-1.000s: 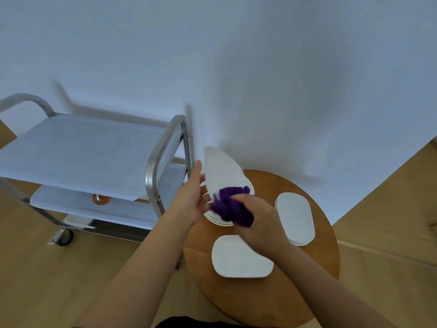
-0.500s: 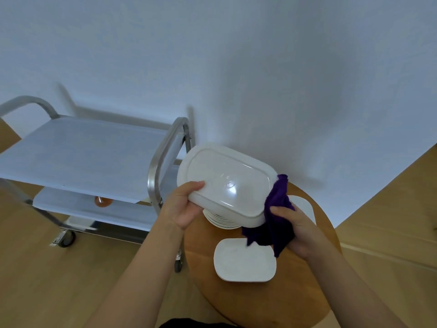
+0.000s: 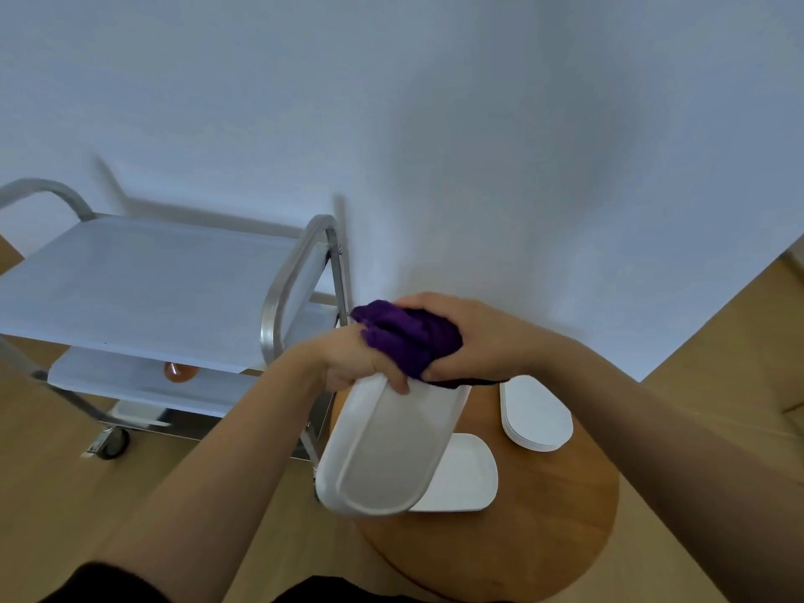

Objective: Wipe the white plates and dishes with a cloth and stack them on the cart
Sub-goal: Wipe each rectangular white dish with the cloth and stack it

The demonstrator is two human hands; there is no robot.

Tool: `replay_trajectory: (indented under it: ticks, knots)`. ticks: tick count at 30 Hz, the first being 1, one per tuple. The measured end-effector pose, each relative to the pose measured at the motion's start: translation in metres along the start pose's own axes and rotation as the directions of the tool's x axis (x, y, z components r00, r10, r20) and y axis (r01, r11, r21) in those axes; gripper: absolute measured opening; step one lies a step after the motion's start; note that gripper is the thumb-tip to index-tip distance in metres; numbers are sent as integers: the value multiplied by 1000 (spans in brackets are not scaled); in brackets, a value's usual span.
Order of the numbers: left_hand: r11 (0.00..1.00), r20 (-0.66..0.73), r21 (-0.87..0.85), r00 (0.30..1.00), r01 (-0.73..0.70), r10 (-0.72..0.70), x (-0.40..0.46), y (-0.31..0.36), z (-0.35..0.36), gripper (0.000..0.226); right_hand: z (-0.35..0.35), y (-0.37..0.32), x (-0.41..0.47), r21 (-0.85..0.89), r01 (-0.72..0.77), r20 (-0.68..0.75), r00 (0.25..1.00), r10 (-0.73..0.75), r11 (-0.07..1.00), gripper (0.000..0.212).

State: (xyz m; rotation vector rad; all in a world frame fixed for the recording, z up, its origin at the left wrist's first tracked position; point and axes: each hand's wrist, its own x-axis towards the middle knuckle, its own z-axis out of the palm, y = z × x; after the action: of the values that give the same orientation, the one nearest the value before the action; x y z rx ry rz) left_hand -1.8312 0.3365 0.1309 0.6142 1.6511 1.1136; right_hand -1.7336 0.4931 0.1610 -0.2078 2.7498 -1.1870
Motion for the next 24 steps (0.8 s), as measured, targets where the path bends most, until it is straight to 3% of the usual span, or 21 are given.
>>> replay_trajectory:
  ticks: [2, 4, 8, 11, 14, 18, 24]
  knots:
    - [1000, 3, -6, 1000, -16, 16, -6, 0, 2, 31, -1, 5, 3, 52, -34, 52, 998, 32, 998, 67]
    - [998, -28, 9, 998, -63, 63, -10, -1, 4, 28, 1, 12, 2, 126, -64, 9, 998, 63, 990, 61]
    - [988, -80, -68, 988, -135, 130, -17, 2, 4, 54, 5, 21, -5, 380, -73, -126, 984, 129, 922, 61]
    - [954, -138, -200, 970, -225, 200, -20, 2, 0, 55, 9, 28, -9, 579, -19, -257, 945, 205, 815, 63]
    - [875, -251, -349, 933, -336, 258, -16, 3, -1, 38, 19, 29, -11, 730, 67, -356, 887, 294, 680, 60]
    - [819, -346, -423, 904, -388, 250, -13, 4, 3, 32, 37, 30, -16, 813, 116, -387, 840, 381, 571, 60]
    - [807, -486, -418, 853, -416, 188, -8, 2, -3, 47, 54, 37, -27, 795, 31, -380, 804, 457, 606, 54]
